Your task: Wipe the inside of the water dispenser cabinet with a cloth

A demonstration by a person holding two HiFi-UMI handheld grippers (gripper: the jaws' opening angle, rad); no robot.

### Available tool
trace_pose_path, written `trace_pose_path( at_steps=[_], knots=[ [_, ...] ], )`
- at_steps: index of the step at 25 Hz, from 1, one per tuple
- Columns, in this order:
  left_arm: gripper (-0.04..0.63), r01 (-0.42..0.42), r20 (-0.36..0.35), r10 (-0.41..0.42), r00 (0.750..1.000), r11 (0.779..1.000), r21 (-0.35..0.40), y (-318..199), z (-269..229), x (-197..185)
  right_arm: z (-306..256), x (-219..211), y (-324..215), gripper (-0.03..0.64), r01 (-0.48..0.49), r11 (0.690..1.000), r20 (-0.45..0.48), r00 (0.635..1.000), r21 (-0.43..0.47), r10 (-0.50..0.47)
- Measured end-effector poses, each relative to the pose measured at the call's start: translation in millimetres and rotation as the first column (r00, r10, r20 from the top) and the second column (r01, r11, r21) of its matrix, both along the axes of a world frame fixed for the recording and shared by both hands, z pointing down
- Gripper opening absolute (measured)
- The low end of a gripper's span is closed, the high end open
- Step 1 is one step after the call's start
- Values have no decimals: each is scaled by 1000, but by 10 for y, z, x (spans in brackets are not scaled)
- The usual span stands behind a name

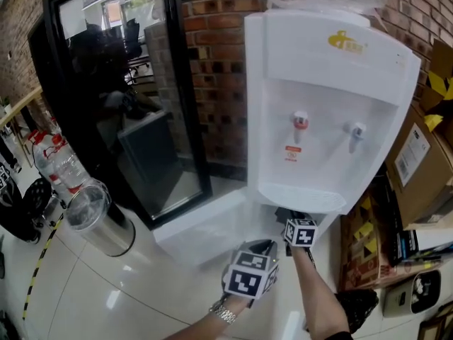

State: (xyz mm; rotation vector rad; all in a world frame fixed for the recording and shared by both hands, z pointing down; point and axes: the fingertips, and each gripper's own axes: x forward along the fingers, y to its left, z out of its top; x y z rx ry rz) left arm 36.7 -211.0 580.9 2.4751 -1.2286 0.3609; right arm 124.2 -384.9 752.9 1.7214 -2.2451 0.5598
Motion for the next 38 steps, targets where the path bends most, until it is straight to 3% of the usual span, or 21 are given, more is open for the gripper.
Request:
trace_pose_path(
  at_steps=[6, 11, 15, 20, 22, 25, 28, 31, 35, 38],
  knots=[
    [25, 0, 13, -1, 1000, 1000, 5, -18, -6, -42, 291, -497, 51, 8, 117, 992, -29, 993, -53, -118],
    [24, -3, 6, 3, 1000, 1000, 3, -24, -13, -35, 433, -474, 98, 8, 100, 991, -76, 991, -88, -107],
    [23, -1, -1, 1, 1000, 1000, 2, -32, 1, -42, 807, -134, 196, 8, 12, 979, -98, 995, -205, -33],
    [23, -12, -15, 12, 1000, 1000, 3, -37, -6, 10, 608, 428, 304, 8, -215, 961, -251, 953, -173, 168],
    [23, -15, -12, 15, 1000, 1000, 3, -39, 1, 23, 532, 496, 340, 8, -244, 958, -264, 944, -151, 199],
    [23, -16, -13, 16, 1000, 1000, 9, -52, -3, 38, 255, 298, 280, 8, -183, 981, -219, 962, -63, 165],
    [23, -22, -15, 22, 1000, 1000, -1, -10, 18, 60, 51, -220, 281, 8, -3, 1000, -186, 982, 14, 6],
    [23, -28, -15, 28, 999, 1000, -4, 11, 16, 54, 101, -586, 303, 8, 117, 993, -201, 973, 11, -112],
    [23, -13, -7, 13, 1000, 1000, 4, -26, -16, -63, 386, -658, 226, 8, 138, 989, -224, 964, -54, -147],
    [23, -5, -12, 5, 1000, 1000, 8, -38, -25, -87, 607, -429, 183, 8, 73, 991, -241, 965, -113, -99]
  ],
)
